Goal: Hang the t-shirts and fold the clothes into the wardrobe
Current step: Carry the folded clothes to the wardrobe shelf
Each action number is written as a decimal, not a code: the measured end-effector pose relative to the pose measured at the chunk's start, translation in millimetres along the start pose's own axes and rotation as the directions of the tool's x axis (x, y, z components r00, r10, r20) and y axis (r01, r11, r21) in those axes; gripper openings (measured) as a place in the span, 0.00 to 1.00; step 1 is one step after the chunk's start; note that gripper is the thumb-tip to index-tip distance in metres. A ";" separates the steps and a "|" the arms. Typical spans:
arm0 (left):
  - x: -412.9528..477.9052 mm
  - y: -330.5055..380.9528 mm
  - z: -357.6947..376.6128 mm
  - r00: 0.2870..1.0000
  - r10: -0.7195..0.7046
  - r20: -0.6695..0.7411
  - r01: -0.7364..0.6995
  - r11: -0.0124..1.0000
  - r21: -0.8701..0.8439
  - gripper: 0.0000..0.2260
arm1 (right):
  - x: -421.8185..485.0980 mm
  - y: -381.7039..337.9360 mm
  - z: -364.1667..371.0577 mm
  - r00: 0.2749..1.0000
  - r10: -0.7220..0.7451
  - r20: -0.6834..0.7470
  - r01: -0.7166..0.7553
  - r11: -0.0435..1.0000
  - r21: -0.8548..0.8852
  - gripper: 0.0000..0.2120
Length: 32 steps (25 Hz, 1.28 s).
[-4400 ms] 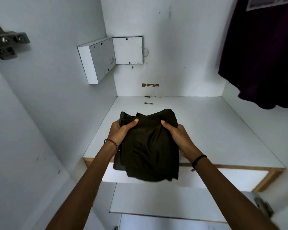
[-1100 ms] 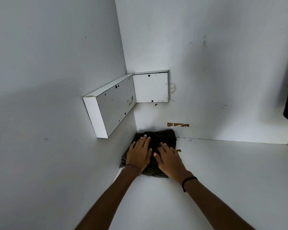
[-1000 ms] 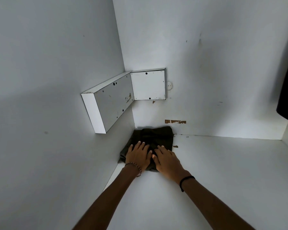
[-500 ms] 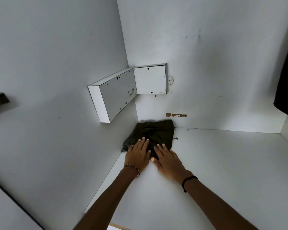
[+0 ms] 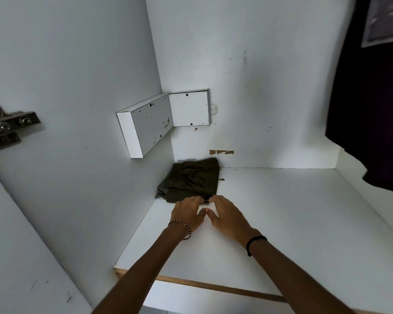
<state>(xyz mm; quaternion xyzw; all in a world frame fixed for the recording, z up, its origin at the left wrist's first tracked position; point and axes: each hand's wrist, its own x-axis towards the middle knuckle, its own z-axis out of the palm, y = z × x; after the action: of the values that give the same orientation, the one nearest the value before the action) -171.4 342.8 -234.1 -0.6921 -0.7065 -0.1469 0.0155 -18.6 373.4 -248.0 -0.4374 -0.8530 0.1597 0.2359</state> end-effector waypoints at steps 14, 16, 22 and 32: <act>-156.7 79.6 -19.8 0.978 0.203 0.035 -0.187 0.946 -0.265 0.15 | -201.1 -55.1 -27.5 0.964 0.216 -0.154 -0.198 0.973 0.121 0.13; -184.4 93.3 -19.3 0.969 0.245 0.015 -0.228 0.922 -0.313 0.13 | -228.2 -60.6 -31.4 0.956 0.232 -0.178 -0.209 0.968 0.139 0.12; -232.5 128.6 -6.0 0.930 0.364 0.053 -0.320 0.874 -0.366 0.12 | -304.8 -59.4 -37.2 0.914 0.341 -0.221 -0.311 0.937 0.160 0.13; -350.9 217.6 23.7 0.780 0.489 0.391 -0.308 0.844 -0.439 0.15 | -482.6 -53.7 -29.3 0.764 0.625 -0.158 -0.570 0.769 0.289 0.12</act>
<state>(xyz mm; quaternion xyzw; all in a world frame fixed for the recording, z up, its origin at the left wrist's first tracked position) 61.3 6.4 -295.3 -0.8330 -0.4833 -0.0840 -0.2559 205.5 -51.6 -324.5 -0.6743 -0.6080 0.2667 0.3235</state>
